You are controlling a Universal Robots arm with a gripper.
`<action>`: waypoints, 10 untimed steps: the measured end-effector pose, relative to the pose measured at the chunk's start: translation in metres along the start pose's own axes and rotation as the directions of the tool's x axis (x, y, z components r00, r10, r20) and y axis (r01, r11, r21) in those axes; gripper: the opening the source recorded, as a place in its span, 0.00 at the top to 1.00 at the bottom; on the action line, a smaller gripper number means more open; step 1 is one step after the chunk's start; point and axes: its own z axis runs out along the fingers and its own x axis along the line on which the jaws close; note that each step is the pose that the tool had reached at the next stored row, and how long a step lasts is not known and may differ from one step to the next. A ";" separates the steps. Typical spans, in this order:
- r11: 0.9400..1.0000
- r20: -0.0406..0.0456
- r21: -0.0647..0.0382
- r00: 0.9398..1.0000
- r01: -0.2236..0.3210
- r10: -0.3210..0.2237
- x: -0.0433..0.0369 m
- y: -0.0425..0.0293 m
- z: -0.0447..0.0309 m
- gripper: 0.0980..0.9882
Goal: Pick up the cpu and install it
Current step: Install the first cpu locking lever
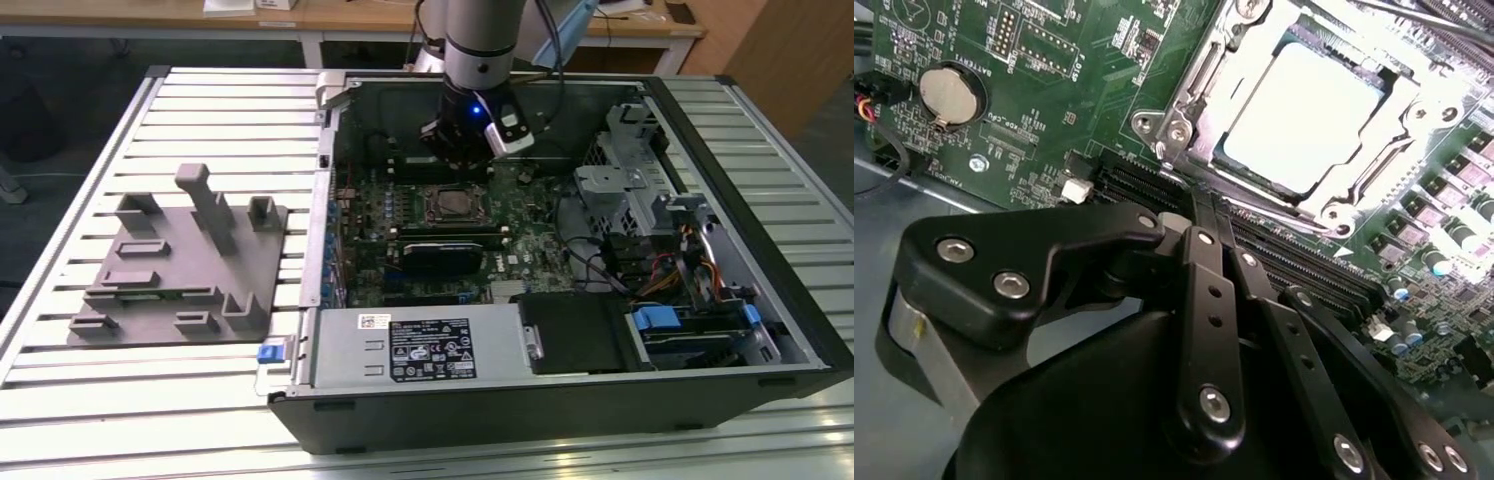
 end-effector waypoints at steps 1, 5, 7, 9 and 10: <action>1.000 0.000 0.003 1.000 0.000 0.000 0.0000 -0.0001 0.0005 0.99; 1.000 0.001 0.017 1.000 0.000 0.000 0.0001 -0.0002 0.0025 0.99; 1.000 0.001 0.022 1.000 0.001 -0.001 0.0001 -0.0003 0.0036 0.99; 1.000 0.001 0.025 1.000 0.001 -0.001 0.0001 -0.0003 0.0047 0.99; 1.000 0.001 0.026 1.000 0.001 -0.001 0.0002 -0.0004 0.0050 0.99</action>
